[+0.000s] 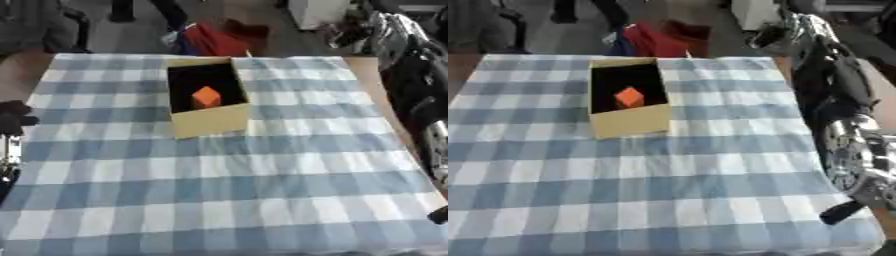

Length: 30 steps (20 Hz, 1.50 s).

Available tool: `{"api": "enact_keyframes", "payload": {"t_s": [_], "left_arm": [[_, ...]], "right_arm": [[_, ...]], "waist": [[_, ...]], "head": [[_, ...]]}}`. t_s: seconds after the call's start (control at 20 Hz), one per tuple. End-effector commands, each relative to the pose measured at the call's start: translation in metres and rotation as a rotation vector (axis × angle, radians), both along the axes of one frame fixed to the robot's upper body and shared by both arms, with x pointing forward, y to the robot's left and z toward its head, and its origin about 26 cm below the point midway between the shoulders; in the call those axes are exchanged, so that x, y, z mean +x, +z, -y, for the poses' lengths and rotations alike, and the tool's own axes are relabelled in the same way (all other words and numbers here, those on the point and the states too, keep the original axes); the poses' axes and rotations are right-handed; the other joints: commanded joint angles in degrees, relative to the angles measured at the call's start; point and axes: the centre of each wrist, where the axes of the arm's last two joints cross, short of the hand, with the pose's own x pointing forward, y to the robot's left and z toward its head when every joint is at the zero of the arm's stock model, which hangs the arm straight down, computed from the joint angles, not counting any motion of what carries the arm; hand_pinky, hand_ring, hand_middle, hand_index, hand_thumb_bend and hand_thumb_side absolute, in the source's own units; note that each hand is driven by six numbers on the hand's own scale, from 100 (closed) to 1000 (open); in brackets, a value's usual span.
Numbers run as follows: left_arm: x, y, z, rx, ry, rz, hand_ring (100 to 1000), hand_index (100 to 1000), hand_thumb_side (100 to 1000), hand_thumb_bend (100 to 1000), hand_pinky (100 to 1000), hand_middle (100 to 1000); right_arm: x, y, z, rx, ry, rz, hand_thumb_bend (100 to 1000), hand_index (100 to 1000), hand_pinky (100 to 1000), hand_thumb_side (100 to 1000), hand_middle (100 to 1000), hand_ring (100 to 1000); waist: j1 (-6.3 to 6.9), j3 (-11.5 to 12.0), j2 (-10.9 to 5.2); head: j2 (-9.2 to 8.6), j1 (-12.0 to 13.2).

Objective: Pick up objects on the table and place them in the box.

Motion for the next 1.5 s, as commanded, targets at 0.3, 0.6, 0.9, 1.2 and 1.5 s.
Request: {"api": "enact_keyframes", "payload": {"t_s": [0.3,0.6,0.9,1.2,1.5], "left_arm": [[-0.001,0.005,-0.005,0.031,0.008,0.017,663,747,590,100,840,652],[-0.002,0.005,-0.005,0.032,0.008,0.016,663,746,586,100,842,652],[-0.003,0.005,-0.005,0.028,0.007,0.014,662,746,585,100,842,653],[-0.003,0.005,-0.006,0.028,0.008,0.013,659,745,584,100,840,650],[-0.003,0.005,-0.007,0.031,0.009,0.013,659,745,582,100,839,649]], "right_arm": [[-0.035,-0.068,0.048,-0.016,-0.155,-0.013,510,956,796,297,865,818],[-0.041,-0.076,0.054,0.009,-0.177,0.008,499,954,795,303,863,818],[-0.042,-0.077,0.055,0.010,-0.179,0.011,500,954,795,304,861,817],[-0.042,-0.077,0.055,0.011,-0.176,0.014,492,952,794,315,857,814],[-0.043,-0.079,0.055,0.012,-0.174,0.009,493,952,794,304,857,815]], "waist": [[-0.07,-0.24,-0.77],[0.30,-0.95,-0.89],[0.58,-1.55,-1.10],[0.64,-1.86,-1.31],[0.63,-1.60,-1.55]], "head": [[0.29,0.31],[0.29,0.36],[0.29,0.49],[0.29,0.58],[0.29,0.67]]}}
